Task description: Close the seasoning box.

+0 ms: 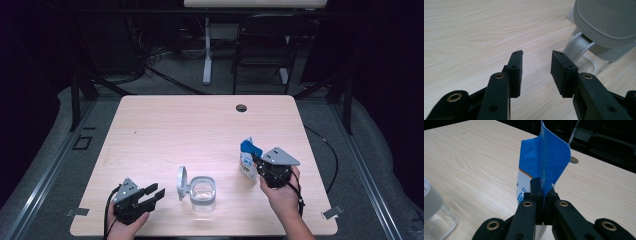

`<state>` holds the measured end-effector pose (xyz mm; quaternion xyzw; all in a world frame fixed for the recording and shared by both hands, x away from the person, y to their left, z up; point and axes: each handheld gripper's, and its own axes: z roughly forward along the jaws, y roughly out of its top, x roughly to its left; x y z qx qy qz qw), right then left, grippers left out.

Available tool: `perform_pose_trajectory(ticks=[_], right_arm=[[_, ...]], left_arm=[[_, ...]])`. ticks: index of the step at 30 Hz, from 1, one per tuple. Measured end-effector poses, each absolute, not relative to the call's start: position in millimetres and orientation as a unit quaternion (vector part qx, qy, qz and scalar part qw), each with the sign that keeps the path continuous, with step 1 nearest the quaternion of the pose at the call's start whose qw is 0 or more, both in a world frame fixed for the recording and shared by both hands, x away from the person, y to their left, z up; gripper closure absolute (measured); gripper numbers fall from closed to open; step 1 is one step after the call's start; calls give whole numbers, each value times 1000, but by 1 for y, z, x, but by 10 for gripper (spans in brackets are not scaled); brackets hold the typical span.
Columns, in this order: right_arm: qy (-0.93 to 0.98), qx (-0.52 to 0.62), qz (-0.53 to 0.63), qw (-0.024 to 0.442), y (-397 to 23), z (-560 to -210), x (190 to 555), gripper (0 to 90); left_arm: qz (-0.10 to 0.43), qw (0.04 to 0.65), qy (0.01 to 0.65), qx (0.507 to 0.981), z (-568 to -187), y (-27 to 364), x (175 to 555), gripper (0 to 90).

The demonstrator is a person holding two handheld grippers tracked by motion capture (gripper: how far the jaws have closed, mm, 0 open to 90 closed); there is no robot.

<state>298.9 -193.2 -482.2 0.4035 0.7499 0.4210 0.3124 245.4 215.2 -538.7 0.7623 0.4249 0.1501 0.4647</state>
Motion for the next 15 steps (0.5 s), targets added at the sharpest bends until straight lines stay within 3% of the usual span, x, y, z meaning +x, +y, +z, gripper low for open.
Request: perform_pose_trajectory(ticks=[15], right_arm=[[763,382,428,296,-187,-478,284,900]], left_arm=[[152,468,423,761,-538,215,245,621]])
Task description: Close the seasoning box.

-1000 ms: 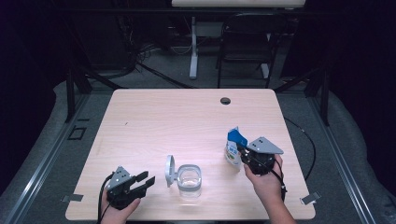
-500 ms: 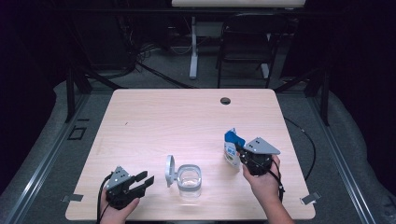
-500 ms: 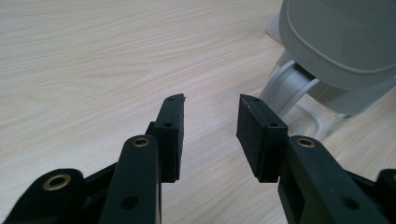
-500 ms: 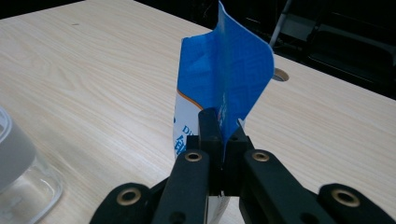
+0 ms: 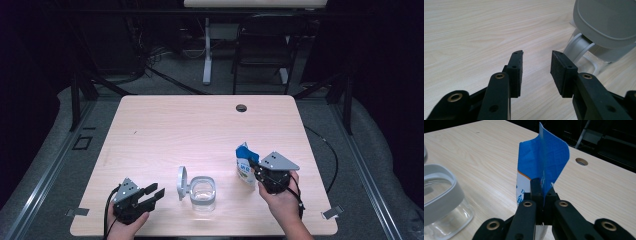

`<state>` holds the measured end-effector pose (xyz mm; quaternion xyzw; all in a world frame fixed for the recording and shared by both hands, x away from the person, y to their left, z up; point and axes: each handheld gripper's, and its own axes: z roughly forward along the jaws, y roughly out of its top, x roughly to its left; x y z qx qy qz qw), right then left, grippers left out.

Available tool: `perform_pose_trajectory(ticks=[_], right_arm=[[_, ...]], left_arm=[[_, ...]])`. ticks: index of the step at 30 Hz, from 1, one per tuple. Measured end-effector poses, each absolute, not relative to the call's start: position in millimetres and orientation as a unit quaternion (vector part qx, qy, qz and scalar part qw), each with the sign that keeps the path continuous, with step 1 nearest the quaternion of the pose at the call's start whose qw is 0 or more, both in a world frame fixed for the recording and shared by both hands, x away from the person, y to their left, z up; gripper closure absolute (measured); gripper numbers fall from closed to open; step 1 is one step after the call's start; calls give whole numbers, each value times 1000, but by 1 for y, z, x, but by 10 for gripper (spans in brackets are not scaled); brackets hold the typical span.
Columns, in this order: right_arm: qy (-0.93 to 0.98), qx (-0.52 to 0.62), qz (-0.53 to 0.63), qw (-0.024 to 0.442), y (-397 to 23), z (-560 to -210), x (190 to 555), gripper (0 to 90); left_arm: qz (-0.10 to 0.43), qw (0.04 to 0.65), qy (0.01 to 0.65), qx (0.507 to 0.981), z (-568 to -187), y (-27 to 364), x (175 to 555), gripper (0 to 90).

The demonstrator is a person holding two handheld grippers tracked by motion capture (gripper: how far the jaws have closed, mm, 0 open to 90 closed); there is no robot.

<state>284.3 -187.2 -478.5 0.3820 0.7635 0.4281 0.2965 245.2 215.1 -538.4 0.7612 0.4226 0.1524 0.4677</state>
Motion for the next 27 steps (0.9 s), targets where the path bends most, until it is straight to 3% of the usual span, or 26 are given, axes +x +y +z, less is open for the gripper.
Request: perform_pose_trajectory(ticks=[27], right_arm=[[783,332,458,258,-184,-479,255,900]], left_arm=[[155,468,423,760,-537,215,244,626]])
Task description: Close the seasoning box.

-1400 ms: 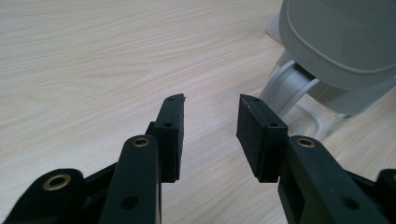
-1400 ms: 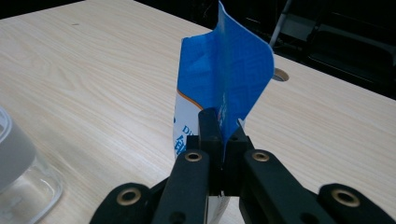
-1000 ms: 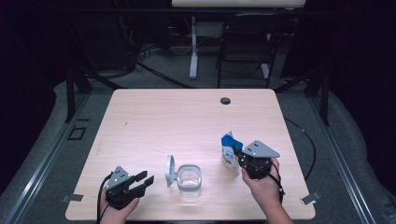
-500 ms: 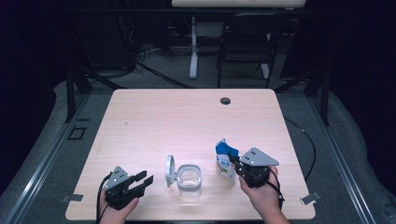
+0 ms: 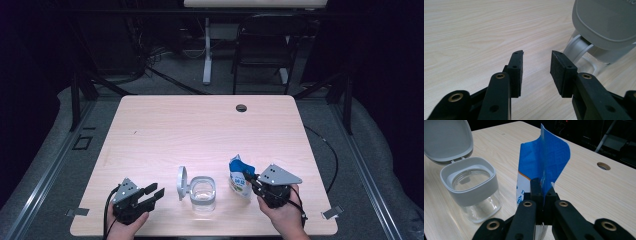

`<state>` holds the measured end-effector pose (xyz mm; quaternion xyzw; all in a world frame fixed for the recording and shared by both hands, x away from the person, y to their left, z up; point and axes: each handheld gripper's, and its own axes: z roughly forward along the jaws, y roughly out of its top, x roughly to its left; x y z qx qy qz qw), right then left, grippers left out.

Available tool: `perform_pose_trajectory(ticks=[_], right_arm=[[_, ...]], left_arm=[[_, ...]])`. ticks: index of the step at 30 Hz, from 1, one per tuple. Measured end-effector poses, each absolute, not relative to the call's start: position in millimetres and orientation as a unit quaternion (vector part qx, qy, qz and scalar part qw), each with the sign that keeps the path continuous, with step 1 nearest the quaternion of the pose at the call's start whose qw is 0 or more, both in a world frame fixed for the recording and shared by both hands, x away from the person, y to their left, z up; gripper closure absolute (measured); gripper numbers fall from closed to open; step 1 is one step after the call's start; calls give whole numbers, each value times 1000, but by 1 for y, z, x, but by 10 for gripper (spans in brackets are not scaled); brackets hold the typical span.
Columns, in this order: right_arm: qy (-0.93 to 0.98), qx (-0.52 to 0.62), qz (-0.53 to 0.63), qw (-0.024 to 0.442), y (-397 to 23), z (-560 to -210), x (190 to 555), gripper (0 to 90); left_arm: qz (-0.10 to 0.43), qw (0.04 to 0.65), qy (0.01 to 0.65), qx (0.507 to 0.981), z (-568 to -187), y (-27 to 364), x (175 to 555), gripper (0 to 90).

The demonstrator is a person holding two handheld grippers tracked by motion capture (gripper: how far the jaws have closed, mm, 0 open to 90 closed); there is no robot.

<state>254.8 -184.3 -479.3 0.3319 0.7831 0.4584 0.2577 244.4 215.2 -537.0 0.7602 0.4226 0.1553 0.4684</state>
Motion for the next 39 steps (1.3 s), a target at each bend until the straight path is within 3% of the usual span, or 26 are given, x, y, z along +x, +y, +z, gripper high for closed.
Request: perform_pose_trajectory(ticks=[26,39], right_arm=[[778,332,468,255,-197,-485,253,881],[775,346,468,245,-194,-497,252,651]], left_arm=[[155,469,427,757,-538,215,245,623],[153,471,428,756,-538,217,244,617]])
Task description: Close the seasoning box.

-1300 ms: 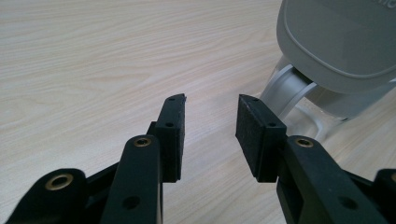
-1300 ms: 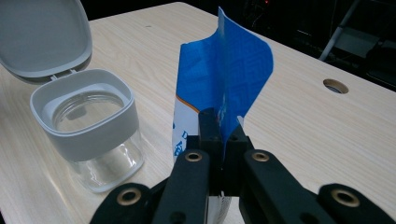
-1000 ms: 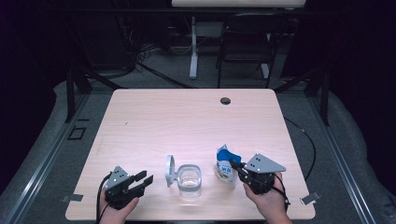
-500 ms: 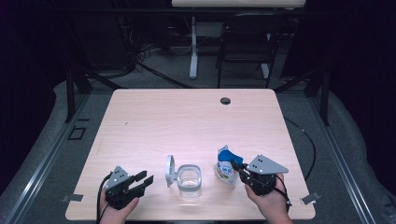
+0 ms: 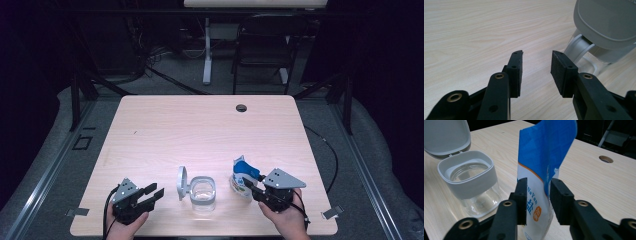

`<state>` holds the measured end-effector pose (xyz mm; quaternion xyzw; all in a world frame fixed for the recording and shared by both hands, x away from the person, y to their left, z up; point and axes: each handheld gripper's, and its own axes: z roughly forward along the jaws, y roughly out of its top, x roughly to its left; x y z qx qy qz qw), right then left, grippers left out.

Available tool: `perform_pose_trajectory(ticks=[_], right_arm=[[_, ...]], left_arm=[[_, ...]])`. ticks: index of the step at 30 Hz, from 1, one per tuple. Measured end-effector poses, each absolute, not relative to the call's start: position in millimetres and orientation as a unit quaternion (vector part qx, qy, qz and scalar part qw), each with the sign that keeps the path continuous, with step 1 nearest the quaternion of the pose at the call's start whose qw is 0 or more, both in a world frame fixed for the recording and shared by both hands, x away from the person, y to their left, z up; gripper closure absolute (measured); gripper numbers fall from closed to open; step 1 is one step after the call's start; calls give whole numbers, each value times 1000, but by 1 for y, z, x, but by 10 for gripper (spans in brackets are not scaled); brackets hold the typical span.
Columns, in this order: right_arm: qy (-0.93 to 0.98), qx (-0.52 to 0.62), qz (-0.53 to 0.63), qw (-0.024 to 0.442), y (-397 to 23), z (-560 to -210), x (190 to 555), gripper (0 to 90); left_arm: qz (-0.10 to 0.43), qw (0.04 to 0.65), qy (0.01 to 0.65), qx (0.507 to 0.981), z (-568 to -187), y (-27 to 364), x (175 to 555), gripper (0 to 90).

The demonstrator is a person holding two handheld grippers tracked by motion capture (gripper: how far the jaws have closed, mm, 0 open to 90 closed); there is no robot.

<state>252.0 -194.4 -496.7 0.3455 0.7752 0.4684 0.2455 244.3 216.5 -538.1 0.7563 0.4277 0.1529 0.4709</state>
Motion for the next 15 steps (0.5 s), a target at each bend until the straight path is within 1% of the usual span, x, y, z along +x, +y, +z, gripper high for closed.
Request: perform_pose_trajectory(ticks=[2,10,13,15], right_arm=[[775,347,467,247,-194,-499,252,619],[776,350,460,253,-192,-508,252,566],[773,355,455,263,-191,-512,252,530],[772,358,453,264,-190,-514,253,523]], left_arm=[[153,471,428,756,-538,217,244,617],[152,469,427,758,-538,218,244,617],[151,471,428,756,-538,218,244,616],[151,476,429,753,-538,217,244,612]])
